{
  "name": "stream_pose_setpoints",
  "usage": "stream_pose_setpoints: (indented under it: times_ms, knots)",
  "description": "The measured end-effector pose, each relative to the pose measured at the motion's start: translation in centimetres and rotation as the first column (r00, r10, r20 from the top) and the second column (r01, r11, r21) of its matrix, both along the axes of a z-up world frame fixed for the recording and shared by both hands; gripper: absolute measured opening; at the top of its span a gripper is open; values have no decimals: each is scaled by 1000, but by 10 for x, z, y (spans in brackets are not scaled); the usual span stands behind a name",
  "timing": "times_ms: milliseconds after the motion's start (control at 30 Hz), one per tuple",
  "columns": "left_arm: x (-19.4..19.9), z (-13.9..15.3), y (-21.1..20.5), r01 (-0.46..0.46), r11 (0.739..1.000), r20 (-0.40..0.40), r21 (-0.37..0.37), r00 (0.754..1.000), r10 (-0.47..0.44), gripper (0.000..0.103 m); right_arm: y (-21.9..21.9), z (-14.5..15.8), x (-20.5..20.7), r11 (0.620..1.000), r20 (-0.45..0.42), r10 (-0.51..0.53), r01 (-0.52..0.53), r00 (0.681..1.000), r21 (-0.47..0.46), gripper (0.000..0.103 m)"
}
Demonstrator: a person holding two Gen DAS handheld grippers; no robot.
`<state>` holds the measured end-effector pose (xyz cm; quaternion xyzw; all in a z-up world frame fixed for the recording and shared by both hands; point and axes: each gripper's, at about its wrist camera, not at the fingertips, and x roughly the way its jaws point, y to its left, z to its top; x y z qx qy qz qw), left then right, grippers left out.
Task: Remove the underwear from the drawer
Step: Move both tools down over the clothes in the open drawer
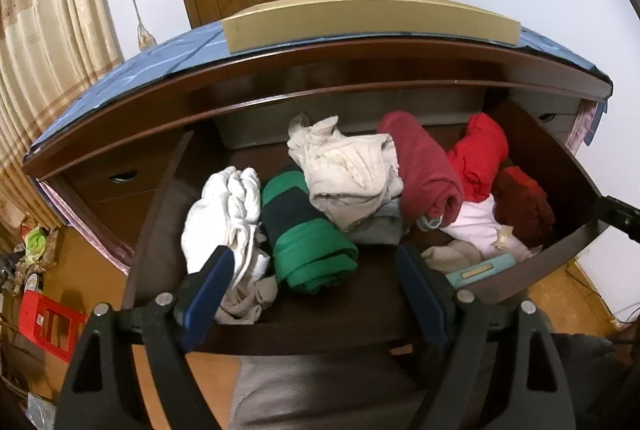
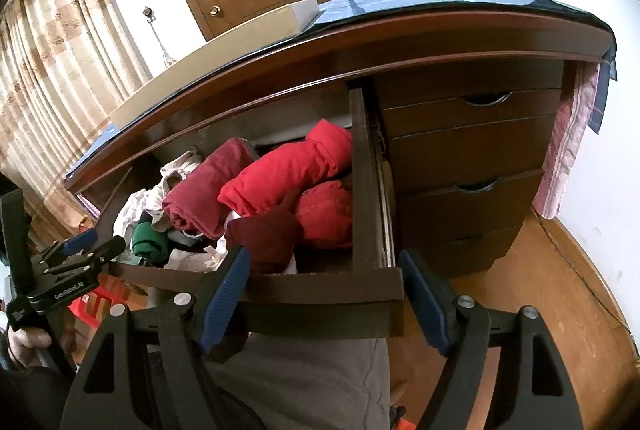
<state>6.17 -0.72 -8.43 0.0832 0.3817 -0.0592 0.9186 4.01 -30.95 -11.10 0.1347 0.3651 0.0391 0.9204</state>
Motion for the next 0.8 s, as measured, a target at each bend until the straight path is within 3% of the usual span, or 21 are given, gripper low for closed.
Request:
stream_pose_setpoints:
  times_ms: [567, 800]
  knots:
    - [0, -1, 1, 7, 1000, 5, -18, 1000, -7, 84, 2, -1, -8, 1000, 6, -8, 8, 1000, 6, 79]
    - [-1, 0, 7, 5, 999, 20, -32, 1000, -5, 84, -6, 8, -9, 998, 29, -61, 61, 998, 28, 80]
